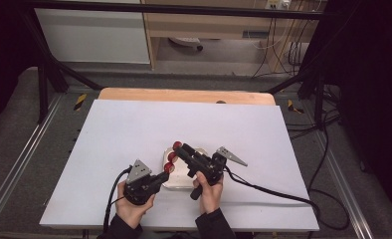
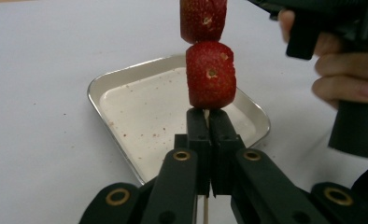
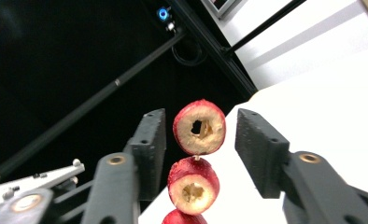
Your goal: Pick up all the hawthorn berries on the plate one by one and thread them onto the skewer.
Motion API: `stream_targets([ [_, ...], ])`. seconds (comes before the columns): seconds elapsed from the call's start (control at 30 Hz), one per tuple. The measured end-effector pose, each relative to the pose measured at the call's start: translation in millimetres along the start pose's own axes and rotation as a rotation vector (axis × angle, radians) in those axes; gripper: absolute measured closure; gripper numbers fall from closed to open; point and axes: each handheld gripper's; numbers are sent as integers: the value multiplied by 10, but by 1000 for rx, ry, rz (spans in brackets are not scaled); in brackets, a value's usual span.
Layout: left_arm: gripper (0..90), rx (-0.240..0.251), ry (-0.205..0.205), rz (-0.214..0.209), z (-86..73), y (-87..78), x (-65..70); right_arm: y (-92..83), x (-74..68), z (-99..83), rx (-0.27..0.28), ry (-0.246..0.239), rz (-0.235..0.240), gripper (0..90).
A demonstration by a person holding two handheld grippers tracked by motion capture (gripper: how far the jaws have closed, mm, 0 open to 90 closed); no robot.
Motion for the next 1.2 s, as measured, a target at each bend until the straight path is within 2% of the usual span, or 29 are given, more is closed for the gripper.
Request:
stream_targets([
  [0.13, 886, -8, 3, 2, -2, 6, -25, -94, 26, 145, -75, -103, -61, 342],
  [0.33, 885, -17, 0, 3, -7, -2, -77, -211, 171, 263, -264, -248, -157, 137],
  [0.43, 885, -23, 4, 2, -5, -11, -98, -272, 261, 290, -356, -314, -185, 68],
  [0.57, 884, -28, 6, -4, 11, -27, -131, -376, 344, 302, -483, -418, -235, 21],
  [0.67, 884, -34, 8, -7, 30, -41, -152, -471, 407, 302, -545, -449, -256, 9],
  [0.93, 882, -78, 24, -16, 124, -50, -201, -781, 621, 325, -627, -499, -316, 7],
  [1.0, 882, -85, 25, -12, 157, -32, -217, -872, 671, 332, -645, -512, -319, 9],
  [1.07, 881, -104, 32, -9, 192, 0, -222, -958, 714, 340, -651, -526, -310, 8],
  [1.2, 880, -143, 47, -6, 256, 89, -217, -1108, 768, 374, -644, -518, -322, 12],
])
Point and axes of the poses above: each handheld gripper's, and its own axes: y roughly forward along the jaws, z roughly out of its top, x roughly to its right, and after that the axes turned 3 degrees about -z, right-handed
